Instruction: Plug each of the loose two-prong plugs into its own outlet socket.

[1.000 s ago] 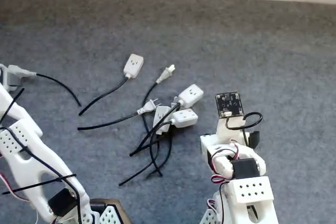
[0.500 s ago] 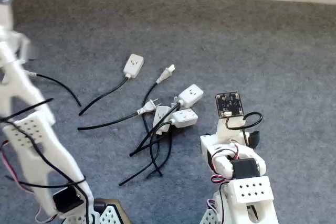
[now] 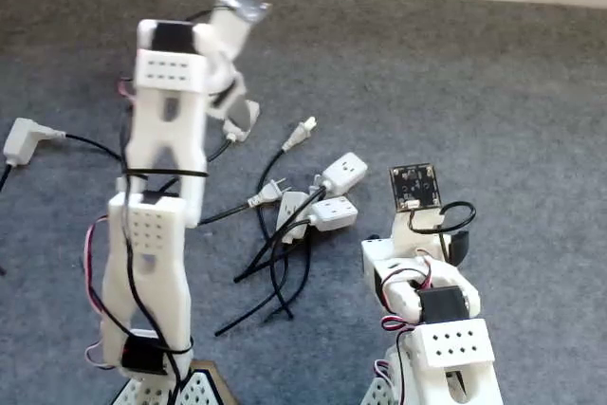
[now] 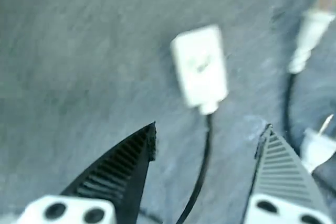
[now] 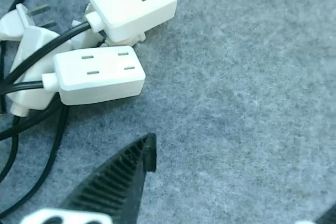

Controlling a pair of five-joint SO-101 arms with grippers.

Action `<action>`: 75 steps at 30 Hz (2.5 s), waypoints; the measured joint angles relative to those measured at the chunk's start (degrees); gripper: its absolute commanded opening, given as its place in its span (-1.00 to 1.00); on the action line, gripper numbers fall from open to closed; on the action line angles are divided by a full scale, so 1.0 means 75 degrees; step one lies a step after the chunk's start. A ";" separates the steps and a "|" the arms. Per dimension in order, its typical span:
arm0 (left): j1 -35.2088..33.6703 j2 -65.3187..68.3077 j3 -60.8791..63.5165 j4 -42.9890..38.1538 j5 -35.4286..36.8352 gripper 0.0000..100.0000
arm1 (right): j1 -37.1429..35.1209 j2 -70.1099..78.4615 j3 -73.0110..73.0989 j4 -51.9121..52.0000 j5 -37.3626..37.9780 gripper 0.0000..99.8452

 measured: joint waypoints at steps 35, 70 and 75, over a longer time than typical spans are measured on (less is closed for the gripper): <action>-0.0668 0.2321 -0.1313 -0.1266 0.0012 -0.55 | 0.0023 0.0000 0.0000 0.0000 0.0000 -0.01; -0.0527 0.2321 -0.3095 -0.0785 0.0012 -0.56 | 0.0023 0.0000 0.0000 0.0000 0.0000 -0.01; -0.0610 0.2321 -0.2356 -0.1430 0.0012 -0.56 | 0.0023 0.0000 0.0000 0.0000 0.0000 -0.01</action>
